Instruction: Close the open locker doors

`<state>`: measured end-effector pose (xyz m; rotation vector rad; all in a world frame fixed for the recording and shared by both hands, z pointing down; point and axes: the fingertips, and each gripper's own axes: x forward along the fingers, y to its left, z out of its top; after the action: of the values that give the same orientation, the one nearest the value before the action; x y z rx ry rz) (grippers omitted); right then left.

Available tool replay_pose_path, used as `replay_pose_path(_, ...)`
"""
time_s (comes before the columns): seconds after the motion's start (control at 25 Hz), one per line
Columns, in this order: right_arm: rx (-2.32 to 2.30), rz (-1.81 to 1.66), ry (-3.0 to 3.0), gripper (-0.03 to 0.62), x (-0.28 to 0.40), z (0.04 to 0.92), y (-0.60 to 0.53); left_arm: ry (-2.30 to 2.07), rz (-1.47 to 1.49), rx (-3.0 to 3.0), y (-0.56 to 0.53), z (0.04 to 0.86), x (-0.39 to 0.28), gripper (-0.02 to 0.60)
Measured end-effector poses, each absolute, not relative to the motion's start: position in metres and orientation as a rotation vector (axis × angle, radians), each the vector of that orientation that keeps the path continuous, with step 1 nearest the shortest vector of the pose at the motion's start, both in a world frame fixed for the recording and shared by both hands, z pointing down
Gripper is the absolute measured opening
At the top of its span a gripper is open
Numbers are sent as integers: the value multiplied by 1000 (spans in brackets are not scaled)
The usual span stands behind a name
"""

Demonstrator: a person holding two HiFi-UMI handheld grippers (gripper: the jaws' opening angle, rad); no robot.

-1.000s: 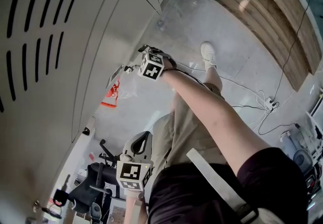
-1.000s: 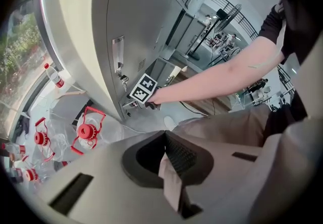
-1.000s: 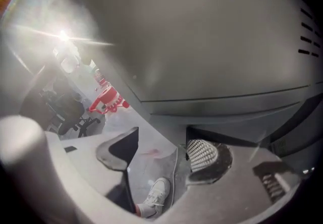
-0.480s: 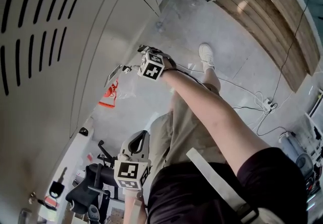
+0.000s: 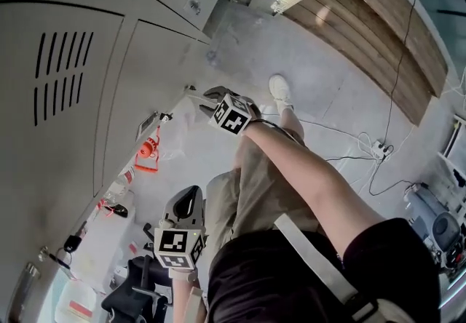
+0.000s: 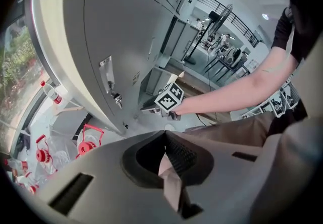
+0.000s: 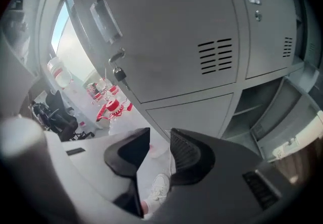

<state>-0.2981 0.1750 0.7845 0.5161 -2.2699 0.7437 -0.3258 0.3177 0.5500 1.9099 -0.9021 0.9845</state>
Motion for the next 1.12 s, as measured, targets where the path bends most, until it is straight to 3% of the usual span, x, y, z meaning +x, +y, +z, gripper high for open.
replay_pose_path(0.4,713,791,-2273,58,-201,732,167,-873,1001,2007,281,538,-279,9)
replay_pose_path(1.12,774,792,-2269,52,34,649,158,-964,994,2078,205,504,-105,9)
